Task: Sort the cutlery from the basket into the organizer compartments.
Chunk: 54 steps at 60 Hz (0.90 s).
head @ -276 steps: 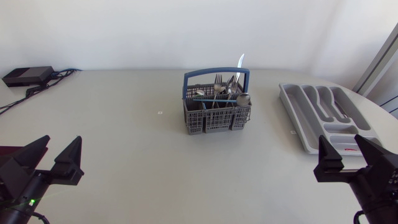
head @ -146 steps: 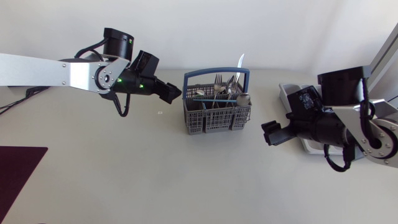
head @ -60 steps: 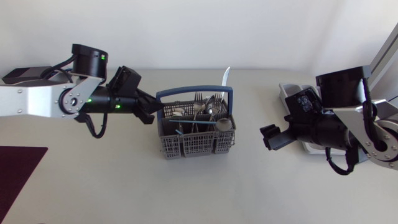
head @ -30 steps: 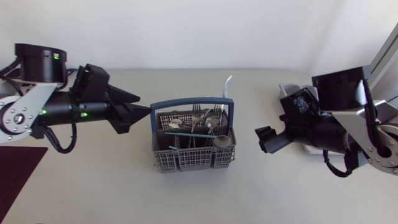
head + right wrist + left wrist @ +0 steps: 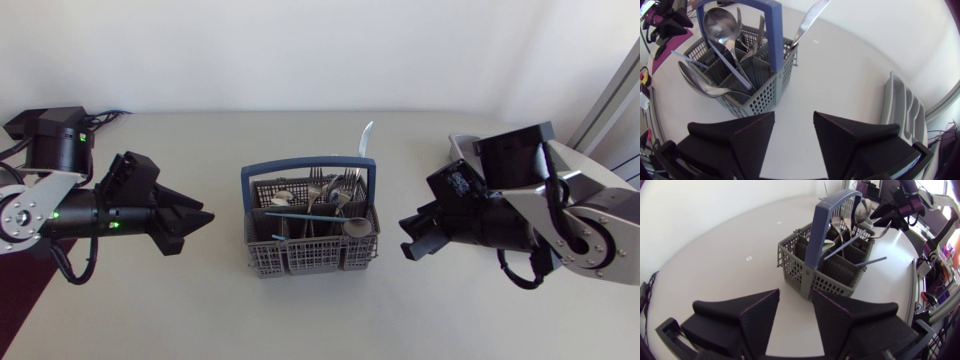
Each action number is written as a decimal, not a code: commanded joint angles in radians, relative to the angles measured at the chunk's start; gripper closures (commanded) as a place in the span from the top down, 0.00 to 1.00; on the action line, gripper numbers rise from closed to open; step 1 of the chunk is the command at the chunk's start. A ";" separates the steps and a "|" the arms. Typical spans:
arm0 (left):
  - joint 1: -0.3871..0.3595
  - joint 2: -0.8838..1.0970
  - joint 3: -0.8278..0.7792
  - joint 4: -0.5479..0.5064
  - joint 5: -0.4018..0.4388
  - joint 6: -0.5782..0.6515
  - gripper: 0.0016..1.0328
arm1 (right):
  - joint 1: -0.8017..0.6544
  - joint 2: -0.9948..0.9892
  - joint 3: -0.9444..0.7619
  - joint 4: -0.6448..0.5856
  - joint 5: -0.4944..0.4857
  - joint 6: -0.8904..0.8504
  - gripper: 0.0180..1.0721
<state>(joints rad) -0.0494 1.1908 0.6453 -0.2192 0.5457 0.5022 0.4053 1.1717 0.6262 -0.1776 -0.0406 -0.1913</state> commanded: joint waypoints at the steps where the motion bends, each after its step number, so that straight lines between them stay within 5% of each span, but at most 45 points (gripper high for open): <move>1: -0.029 0.039 -0.035 0.007 0.011 0.032 0.13 | 0.007 0.032 -0.022 0.021 -0.031 -0.011 0.15; 7: -0.093 0.062 -0.052 0.024 0.010 0.033 0.06 | 0.017 0.071 -0.016 0.023 -0.050 -0.010 0.05; 23: -0.198 0.214 0.008 0.103 -0.009 0.007 0.06 | 0.070 0.114 0.003 0.023 -0.062 0.004 0.05; 54: -0.218 0.374 0.182 0.170 -0.027 -0.039 0.06 | 0.104 0.229 0.106 0.052 -0.067 0.023 0.05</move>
<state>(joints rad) -0.2600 1.5410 0.7631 -0.0826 0.4881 0.4747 0.4957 1.3682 0.6891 -0.1497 -0.0994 -0.1837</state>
